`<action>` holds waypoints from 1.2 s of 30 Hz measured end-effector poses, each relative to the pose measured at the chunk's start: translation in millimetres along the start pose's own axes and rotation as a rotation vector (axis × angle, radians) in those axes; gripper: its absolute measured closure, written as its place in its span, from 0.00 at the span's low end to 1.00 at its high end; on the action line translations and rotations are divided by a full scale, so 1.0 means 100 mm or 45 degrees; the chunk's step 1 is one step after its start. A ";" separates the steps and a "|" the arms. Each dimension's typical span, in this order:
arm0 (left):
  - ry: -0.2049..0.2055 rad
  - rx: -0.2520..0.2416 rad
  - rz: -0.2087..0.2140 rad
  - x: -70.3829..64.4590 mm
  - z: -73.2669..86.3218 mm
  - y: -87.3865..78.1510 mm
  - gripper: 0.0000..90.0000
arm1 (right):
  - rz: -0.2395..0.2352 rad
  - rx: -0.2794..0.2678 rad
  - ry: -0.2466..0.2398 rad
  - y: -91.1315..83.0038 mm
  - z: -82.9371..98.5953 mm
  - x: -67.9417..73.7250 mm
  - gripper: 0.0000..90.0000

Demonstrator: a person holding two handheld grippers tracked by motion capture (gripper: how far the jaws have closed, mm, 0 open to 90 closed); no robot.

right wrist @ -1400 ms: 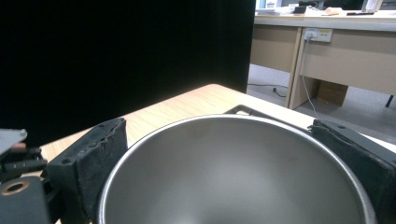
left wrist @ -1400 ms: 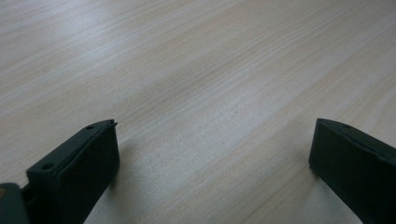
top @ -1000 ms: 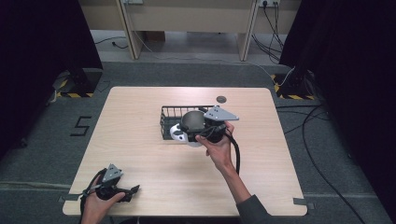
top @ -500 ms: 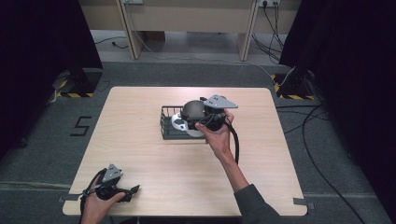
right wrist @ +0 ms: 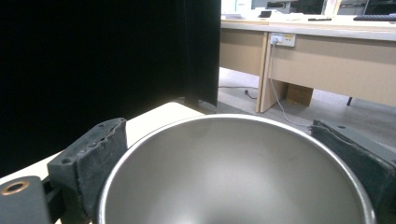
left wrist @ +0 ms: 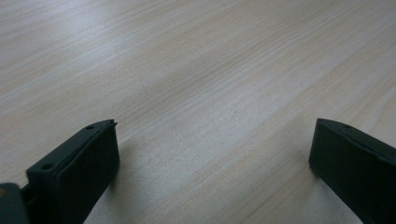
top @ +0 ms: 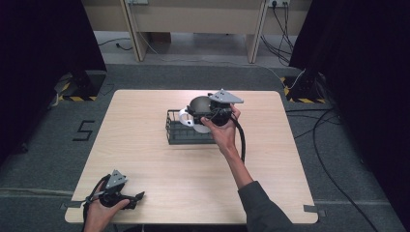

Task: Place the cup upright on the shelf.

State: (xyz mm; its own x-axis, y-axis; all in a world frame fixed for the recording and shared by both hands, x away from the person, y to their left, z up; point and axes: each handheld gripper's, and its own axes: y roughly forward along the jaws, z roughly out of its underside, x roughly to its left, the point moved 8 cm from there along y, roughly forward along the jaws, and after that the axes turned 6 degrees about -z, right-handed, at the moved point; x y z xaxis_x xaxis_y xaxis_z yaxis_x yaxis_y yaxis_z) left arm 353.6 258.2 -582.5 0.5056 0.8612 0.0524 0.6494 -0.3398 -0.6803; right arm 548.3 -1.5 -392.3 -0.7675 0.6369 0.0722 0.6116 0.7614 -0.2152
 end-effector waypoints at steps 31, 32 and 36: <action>0.001 -0.001 0.001 0.00 0.00 0.00 0.01 | 0.081 0.005 0.027 0.33 0.15 -0.29 0.07; 0.002 -0.001 0.001 0.00 0.00 0.00 0.01 | 0.082 -0.001 0.032 0.34 0.15 -0.30 0.07; 0.002 -0.001 0.001 0.00 0.00 0.00 0.01 | 0.085 -0.001 0.035 0.35 0.18 -0.31 0.07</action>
State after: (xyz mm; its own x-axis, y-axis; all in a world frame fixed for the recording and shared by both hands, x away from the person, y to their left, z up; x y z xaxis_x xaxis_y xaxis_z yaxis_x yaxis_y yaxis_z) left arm 353.6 258.0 -582.5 0.5068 0.8604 0.0528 0.6496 -0.3409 -0.6795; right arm 589.7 3.1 -419.7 -0.7196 0.6893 0.0841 0.6613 0.7172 -0.2199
